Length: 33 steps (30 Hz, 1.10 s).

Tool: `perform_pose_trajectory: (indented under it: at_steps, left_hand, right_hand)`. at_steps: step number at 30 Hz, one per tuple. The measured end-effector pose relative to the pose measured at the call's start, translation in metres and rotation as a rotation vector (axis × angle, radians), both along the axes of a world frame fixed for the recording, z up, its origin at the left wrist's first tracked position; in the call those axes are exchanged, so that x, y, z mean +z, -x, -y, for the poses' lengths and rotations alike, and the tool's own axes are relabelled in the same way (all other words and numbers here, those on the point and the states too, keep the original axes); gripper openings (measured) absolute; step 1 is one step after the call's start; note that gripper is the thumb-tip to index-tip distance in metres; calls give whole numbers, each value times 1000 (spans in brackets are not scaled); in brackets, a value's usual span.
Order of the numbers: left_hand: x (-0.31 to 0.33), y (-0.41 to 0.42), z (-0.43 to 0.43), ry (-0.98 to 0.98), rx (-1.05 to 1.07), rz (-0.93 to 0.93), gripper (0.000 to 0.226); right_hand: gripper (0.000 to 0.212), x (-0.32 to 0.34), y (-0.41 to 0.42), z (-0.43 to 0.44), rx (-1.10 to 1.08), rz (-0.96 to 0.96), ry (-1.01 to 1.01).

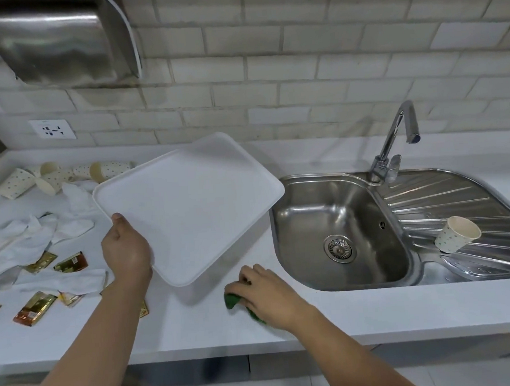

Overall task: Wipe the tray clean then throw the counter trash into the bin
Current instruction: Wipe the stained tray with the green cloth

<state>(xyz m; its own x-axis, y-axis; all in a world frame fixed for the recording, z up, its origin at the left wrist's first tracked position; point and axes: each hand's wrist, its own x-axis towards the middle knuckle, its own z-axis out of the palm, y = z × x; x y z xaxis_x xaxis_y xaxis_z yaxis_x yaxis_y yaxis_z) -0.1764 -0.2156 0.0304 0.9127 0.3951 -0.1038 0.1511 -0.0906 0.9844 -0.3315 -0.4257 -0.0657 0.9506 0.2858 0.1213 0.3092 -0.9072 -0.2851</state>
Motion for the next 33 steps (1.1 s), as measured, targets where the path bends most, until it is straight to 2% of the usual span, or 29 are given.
perform_pose_trajectory:
  at_steps: [3, 5, 8, 11, 13, 15, 19, 23, 26, 29, 33]
  left_hand:
    - [-5, 1, 2, 56, 7, -15, 55]
    - [-11, 0, 3, 108, 2, -21, 52]
    - [-13, 5, 13, 190, -2, -67, 44]
    - [-9, 19, 35, 251, 8, -80, 43]
    - [-14, 25, 50, 298, 8, -91, 42]
    - [-21, 28, 63, 345, 3, -105, 43]
    - [-24, 34, 84, 471, -80, -140, 33]
    - [-14, 25, 78, 541, -181, -80, 30]
    - [-10, -1, 60, 491, -179, -75, 33]
    - [-13, -27, 45, 191, -290, -116, 28]
    - [-37, -54, 33, -397, -534, -91, 22]
  right_hand:
    - [35, -17, 0, -3, -21, -106, 50]
    - [43, -15, 0, 0, -112, -131, -82]
    - [42, 7, -4, -1, -402, -124, -557]
    - [39, 40, -19, -8, -658, -302, -1285]
    - [38, 50, -29, -15, -704, -371, -1570]
    - [27, 53, -39, -24, -745, -278, -1707]
    - [32, 54, -60, -17, -918, 126, -1547]
    - [29, 55, -81, 19, -887, 125, -1463]
    - [32, 56, -93, 53, -826, 103, -1375]
    - [31, 57, -102, 81, -789, 82, -1279]
    - [27, 43, -114, 92, -834, 68, -945]
